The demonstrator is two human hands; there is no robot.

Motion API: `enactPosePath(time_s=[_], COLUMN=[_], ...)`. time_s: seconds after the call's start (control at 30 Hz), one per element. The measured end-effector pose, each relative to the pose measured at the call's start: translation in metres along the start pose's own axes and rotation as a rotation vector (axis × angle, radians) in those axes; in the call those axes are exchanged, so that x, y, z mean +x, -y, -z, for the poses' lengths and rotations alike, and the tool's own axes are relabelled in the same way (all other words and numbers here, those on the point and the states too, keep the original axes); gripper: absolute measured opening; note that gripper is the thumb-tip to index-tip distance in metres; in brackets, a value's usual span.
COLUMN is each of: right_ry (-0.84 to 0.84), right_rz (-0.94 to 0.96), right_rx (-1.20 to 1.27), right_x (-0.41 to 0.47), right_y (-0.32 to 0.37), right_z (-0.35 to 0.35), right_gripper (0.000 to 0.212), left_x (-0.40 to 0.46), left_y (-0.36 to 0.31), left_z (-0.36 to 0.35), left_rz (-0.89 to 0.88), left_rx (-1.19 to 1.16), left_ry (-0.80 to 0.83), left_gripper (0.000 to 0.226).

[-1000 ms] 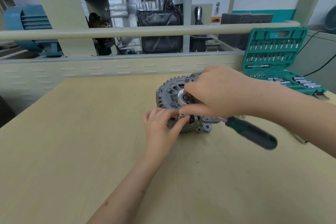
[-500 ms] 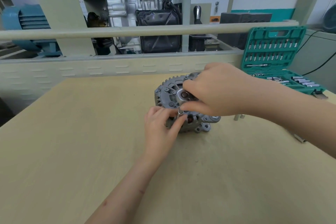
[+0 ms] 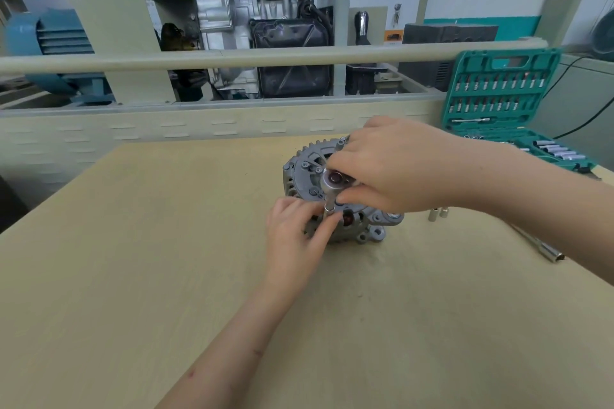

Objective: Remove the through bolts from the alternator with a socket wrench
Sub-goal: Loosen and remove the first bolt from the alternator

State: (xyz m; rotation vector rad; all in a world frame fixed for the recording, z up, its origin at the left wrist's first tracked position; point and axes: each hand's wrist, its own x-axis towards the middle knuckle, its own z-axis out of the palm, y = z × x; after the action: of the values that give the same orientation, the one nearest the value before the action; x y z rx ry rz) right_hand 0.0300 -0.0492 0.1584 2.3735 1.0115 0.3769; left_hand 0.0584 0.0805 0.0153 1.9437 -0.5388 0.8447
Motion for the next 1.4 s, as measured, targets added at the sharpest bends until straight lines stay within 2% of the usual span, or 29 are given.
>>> enactPosePath(time_s=[0.13, 0.3, 0.47, 0.57, 0.7, 0.87, 1.0, 1.13, 1.3, 1.4], right_ry=[0.044, 0.058, 0.046, 0.007, 0.01, 0.053, 0.07, 0.056, 0.054, 0.075], right_rz=[-0.097, -0.114, 0.0, 0.019, -0.044, -0.096, -0.059, -0.054, -0.154, -0.139], right_rx=[-0.028, 0.029, 0.121, 0.026, -0.011, 0.058, 0.129, 0.057, -0.008, 0.026], right_x=[-0.001, 0.002, 0.001, 0.003, 0.004, 0.007, 0.007, 0.006, 0.004, 0.004], right_y=[0.005, 0.004, -0.001, 0.001, 0.009, 0.008, 0.001, 0.003, 0.013, 0.012], right_z=[0.006, 0.003, 0.001, 0.002, 0.007, 0.006, 0.003, 0.004, 0.01, 0.008], right_gripper=[0.055, 0.036, 0.024, 0.037, 0.056, 0.038, 0.029, 0.036, 0.06, 0.05], left_x=[0.001, -0.002, -0.002, -0.002, -0.002, -0.002, -0.003, 0.0, -0.001, -0.001], left_y=[-0.003, -0.003, -0.002, -0.002, -0.001, -0.003, -0.004, -0.005, -0.007, -0.008], left_z=[-0.001, -0.002, 0.0, 0.001, 0.0, 0.0, 0.001, 0.001, 0.0, 0.0], left_rz=[-0.009, 0.052, 0.022, 0.032, 0.042, 0.097, 0.056, 0.055, 0.058, 0.065], left_rx=[0.021, 0.006, 0.027, 0.031, 0.042, 0.019, 0.037, 0.043, 0.056, 0.029], left_ry=[-0.022, 0.0, 0.009, -0.021, -0.026, -0.033, 0.023, 0.006, -0.021, -0.029], left_gripper=[0.017, 0.016, 0.016, 0.025, 0.031, 0.026, 0.023, 0.015, 0.013, 0.014])
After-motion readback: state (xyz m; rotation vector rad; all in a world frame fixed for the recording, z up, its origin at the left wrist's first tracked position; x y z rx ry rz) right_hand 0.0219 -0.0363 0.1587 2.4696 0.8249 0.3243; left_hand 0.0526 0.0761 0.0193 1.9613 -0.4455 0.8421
